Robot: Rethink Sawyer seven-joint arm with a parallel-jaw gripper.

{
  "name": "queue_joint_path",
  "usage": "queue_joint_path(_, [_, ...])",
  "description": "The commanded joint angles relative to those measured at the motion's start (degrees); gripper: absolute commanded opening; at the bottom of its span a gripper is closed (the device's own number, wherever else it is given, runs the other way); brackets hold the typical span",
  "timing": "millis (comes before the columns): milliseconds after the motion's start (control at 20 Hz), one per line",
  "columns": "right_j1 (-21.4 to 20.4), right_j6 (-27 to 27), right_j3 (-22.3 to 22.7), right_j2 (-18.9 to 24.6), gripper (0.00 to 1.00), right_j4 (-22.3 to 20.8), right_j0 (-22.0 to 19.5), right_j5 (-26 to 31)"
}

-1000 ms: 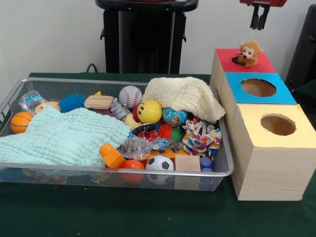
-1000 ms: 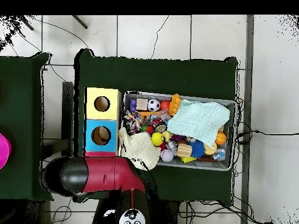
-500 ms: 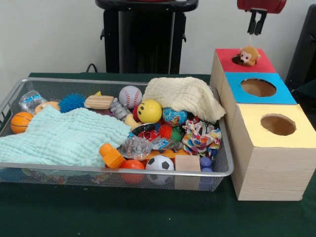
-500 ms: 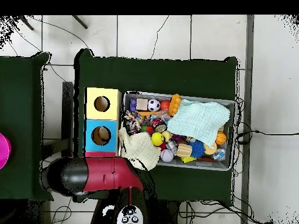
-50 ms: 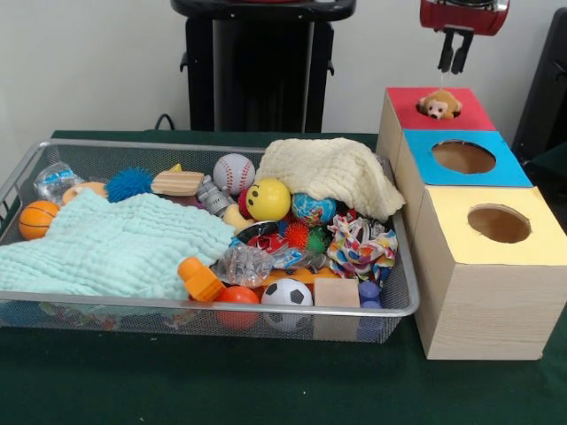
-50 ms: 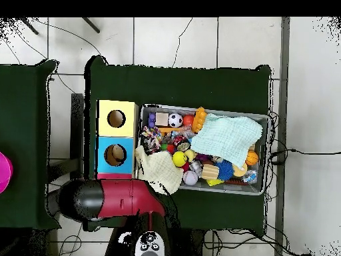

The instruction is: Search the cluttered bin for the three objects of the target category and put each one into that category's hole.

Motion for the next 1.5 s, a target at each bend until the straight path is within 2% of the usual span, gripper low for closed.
queue_joint_path(50, [2.08, 8.01, -0.65, -0.34, 1.00, -1.72, -0.36, -4.85])
queue_joint_path(100, [2.46, 7.54, -1.26, -0.72, 1.00, -2.75, -0.33, -5.71])
queue_joint_path(700, [2.45, 5.93, -2.26, -1.26, 1.00, -3.00, -0.77, -4.37])
queue_joint_path(1050, [5.27, 0.14, -5.36, -1.09, 1.00, -7.32, -5.25, -5.42])
queue_joint_path(1500, [4.54, -4.27, -7.52, 1.56, 1.00, -12.18, -11.00, -2.23])
